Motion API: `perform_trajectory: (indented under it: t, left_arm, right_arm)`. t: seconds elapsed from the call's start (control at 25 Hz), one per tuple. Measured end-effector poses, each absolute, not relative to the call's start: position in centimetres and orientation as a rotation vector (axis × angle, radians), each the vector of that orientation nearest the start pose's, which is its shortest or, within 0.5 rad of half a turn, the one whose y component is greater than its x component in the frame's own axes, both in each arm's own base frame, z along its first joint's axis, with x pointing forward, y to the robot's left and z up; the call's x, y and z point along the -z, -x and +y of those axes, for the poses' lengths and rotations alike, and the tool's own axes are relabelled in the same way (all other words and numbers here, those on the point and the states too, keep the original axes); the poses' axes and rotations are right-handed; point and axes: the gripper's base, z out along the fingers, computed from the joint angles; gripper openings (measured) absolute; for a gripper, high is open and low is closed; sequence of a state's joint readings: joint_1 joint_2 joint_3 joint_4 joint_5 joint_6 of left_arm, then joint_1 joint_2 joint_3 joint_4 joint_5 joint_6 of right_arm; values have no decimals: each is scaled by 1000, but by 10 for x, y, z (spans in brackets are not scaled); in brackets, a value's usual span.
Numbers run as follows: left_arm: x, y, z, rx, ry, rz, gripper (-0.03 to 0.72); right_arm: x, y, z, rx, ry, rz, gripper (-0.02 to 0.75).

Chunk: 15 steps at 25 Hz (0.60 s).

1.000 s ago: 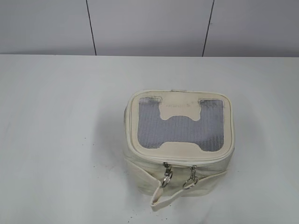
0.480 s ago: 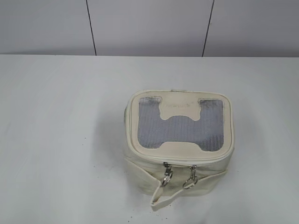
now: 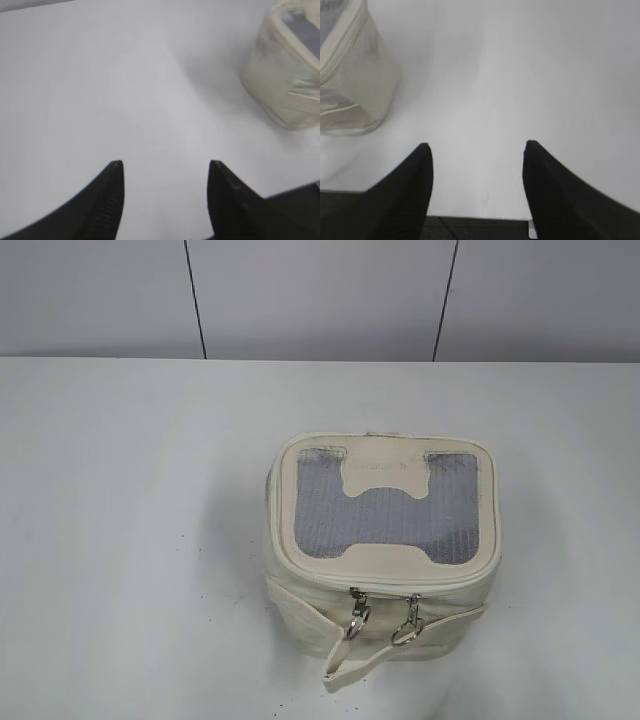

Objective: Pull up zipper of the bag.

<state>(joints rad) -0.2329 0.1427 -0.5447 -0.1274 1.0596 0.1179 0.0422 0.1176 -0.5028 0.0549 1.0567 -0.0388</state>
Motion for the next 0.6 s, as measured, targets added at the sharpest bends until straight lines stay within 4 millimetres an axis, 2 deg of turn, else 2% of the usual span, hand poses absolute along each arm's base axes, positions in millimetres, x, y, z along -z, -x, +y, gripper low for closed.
perform_trajectory:
  t: [0.24,0.4,0.6]
  left_arm:
    - [-291,-4,-10,94,-146,2075,412]
    - [-291,4,-10,67,-108,2027,412]
    - [-290,11,-10,63,-109,1983,412]
  right_arm:
    - [-279,-4,4,-54,59,2093,449]
    - [-279,6,4,-53,59,2030,449]
    - [-278,6,5,-61,59,2028,449]
